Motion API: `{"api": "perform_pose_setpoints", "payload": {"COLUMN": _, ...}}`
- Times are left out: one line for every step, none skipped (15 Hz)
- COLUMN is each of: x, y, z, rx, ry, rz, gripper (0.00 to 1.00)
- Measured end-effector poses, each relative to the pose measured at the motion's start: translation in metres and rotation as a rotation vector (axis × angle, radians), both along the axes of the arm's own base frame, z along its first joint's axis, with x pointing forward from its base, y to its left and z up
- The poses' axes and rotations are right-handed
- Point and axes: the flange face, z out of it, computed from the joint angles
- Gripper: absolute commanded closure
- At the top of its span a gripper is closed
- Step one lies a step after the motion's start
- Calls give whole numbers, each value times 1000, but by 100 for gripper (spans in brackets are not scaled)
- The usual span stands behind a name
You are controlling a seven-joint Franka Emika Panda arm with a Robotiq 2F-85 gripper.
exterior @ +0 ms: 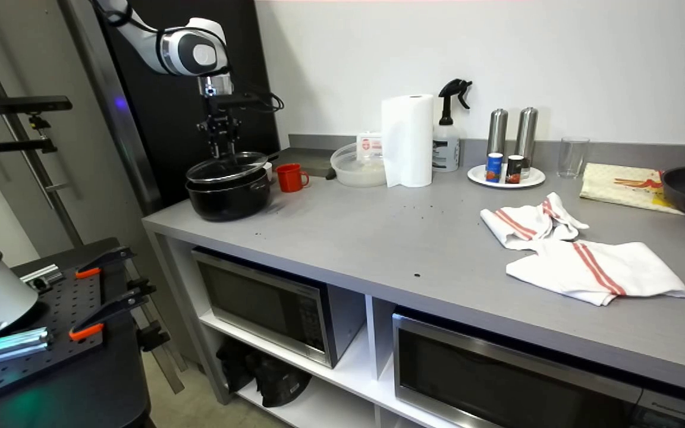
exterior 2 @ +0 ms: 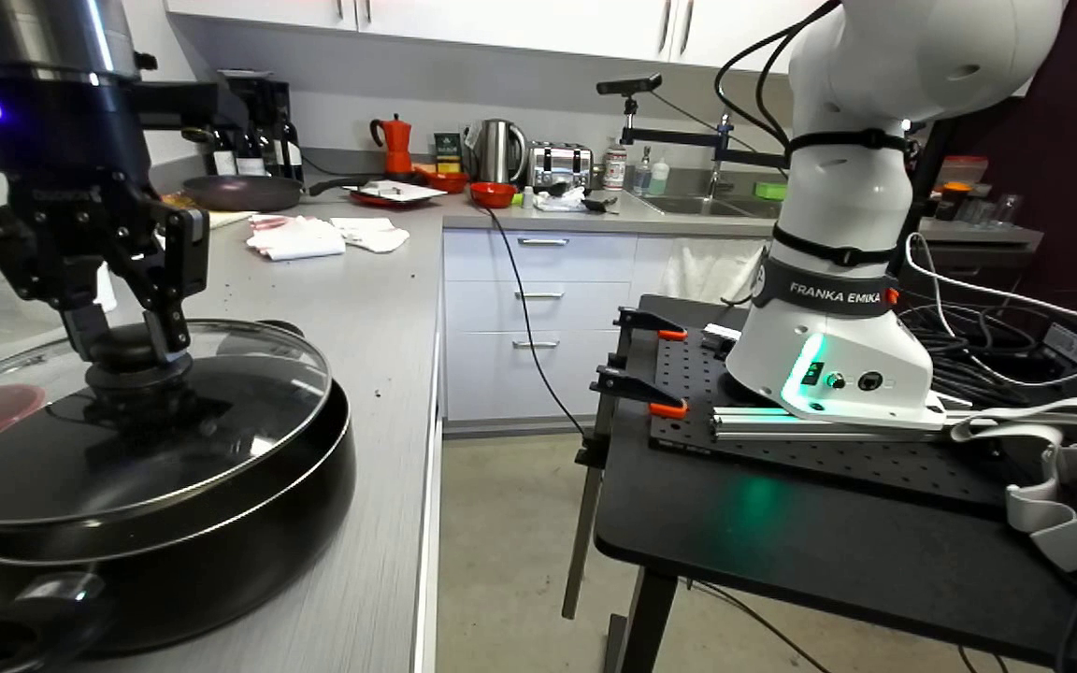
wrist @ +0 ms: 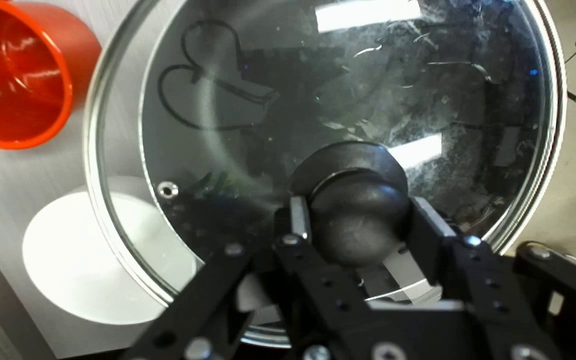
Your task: Remove the lid from the black pot.
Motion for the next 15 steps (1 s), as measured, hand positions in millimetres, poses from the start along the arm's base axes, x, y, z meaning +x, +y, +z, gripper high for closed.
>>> {"api": "perform_pose_setpoints", "payload": {"x": 1, "y": -1, "z": 4, "rx": 1, "ry": -6, "rz": -1, "gripper": 75}}
{"api": "perform_pose_setpoints", "payload": {"x": 2, "y": -2, "z": 6, "rx": 1, "ry": -11, "rz": -4, "gripper": 75}}
{"api": "perform_pose_setpoints", "payload": {"x": 4, "y": -4, "z": 9, "rx": 1, "ry": -16, "rz": -9, "gripper": 75}}
{"api": "perform_pose_setpoints", "payload": {"x": 8, "y": -7, "z": 11, "rx": 1, "ry": -20, "rz": -18, "gripper": 75}}
{"api": "perform_pose_setpoints", "payload": {"x": 13, "y": -11, "z": 14, "rx": 2, "ry": -27, "rz": -30, "gripper": 75}}
{"api": "perform_pose_setpoints", "payload": {"x": 19, "y": -17, "z": 17, "rx": 2, "ry": -34, "rz": -45, "gripper": 75}}
{"api": "perform_pose_setpoints", "payload": {"x": 26, "y": -25, "z": 21, "rx": 3, "ry": -42, "rz": -66, "gripper": 75}}
{"api": "perform_pose_setpoints", "payload": {"x": 35, "y": -34, "z": 26, "rx": 1, "ry": -50, "rz": -90, "gripper": 75}}
{"api": "perform_pose_setpoints", "payload": {"x": 44, "y": -44, "z": 31, "rx": -1, "ry": -58, "rz": -117, "gripper": 75}}
{"api": "perform_pose_setpoints", "payload": {"x": 53, "y": -57, "z": 36, "rx": -4, "ry": -64, "rz": -148, "gripper": 75}}
{"api": "perform_pose_setpoints", "payload": {"x": 63, "y": -70, "z": 42, "rx": -7, "ry": -70, "rz": -181, "gripper": 75}}
{"api": "perform_pose_setpoints", "payload": {"x": 72, "y": -83, "z": 48, "rx": -12, "ry": -75, "rz": -215, "gripper": 75}}
{"api": "perform_pose_setpoints", "payload": {"x": 81, "y": -98, "z": 54, "rx": -17, "ry": -78, "rz": -250, "gripper": 75}}
{"api": "perform_pose_setpoints", "payload": {"x": 89, "y": -115, "z": 59, "rx": -22, "ry": -80, "rz": -287, "gripper": 75}}
{"api": "perform_pose_setpoints", "payload": {"x": 98, "y": -132, "z": 65, "rx": -27, "ry": -82, "rz": -326, "gripper": 75}}
